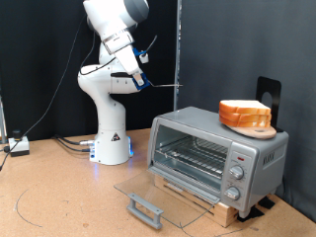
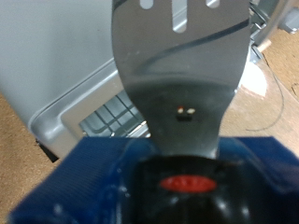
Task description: Make a piece of toast with the oven
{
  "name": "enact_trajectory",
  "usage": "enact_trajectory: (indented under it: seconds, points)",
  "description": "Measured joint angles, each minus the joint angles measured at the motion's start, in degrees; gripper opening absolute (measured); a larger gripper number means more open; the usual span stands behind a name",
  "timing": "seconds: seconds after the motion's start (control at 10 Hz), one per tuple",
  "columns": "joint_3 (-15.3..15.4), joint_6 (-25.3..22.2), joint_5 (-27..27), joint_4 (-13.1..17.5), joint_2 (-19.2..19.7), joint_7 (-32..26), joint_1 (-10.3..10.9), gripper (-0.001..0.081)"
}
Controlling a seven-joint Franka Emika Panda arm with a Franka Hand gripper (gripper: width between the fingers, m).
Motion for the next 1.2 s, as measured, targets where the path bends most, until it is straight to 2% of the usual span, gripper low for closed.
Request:
enact_trajectory:
  seconds: [0.1, 0.3, 0.6, 0.8, 1.2]
  points:
    - [2.2, 0.7, -0.3, 1.1, 1.9, 2.8, -0.1, 0.0394]
    - [6.6, 0.4, -3.6, 4.3, 8.4, 7.0, -0.6, 0.0394]
    - [10.0, 3.7, -3.9, 7.7, 17.2, 8.3, -0.7, 0.0394]
    - [10.0, 3.7, -3.4, 7.4, 17.1, 8.2, -0.5, 0.0394]
    - [11.7, 6.5, 0.2, 8.3, 19.4, 7.5, 1.6, 0.0394]
